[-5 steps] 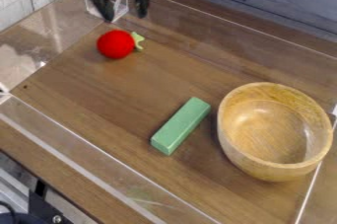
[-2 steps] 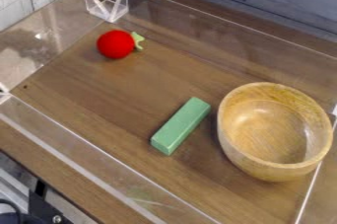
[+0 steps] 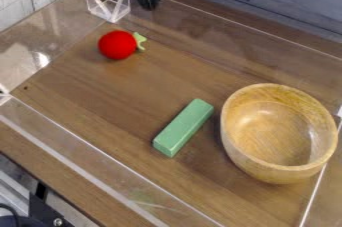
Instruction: Move the red object to the left side of the table
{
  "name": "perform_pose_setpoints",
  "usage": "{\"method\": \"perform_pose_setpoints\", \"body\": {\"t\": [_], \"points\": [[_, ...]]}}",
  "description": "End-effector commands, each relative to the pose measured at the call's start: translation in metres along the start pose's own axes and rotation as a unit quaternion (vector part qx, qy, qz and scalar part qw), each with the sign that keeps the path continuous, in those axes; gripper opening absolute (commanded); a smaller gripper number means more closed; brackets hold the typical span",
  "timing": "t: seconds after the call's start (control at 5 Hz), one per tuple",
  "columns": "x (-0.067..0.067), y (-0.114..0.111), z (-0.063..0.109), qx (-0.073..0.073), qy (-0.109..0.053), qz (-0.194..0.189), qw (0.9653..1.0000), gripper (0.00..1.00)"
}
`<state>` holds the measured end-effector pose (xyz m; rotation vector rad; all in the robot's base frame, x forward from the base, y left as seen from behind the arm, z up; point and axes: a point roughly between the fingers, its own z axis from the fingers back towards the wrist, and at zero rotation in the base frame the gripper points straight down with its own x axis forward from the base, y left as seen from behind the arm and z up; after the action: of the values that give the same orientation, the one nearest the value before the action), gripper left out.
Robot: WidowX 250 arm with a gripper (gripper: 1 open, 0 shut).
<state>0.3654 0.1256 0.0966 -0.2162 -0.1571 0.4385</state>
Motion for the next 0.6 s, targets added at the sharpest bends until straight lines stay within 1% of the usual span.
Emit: {"method": "perform_pose_setpoints", "body": {"t": [0.0, 0.2, 0.4], "points": [[0.009, 0.007, 0.000, 0.013, -0.027, 0.023, 0.9993, 0.00], [0.005, 0.016, -0.015, 0.021, -0.025, 0.036, 0.9988, 1.00], [0.000, 0.022, -0.028, 0.027, -0.024, 0.051, 0.9981, 1.00]]}}
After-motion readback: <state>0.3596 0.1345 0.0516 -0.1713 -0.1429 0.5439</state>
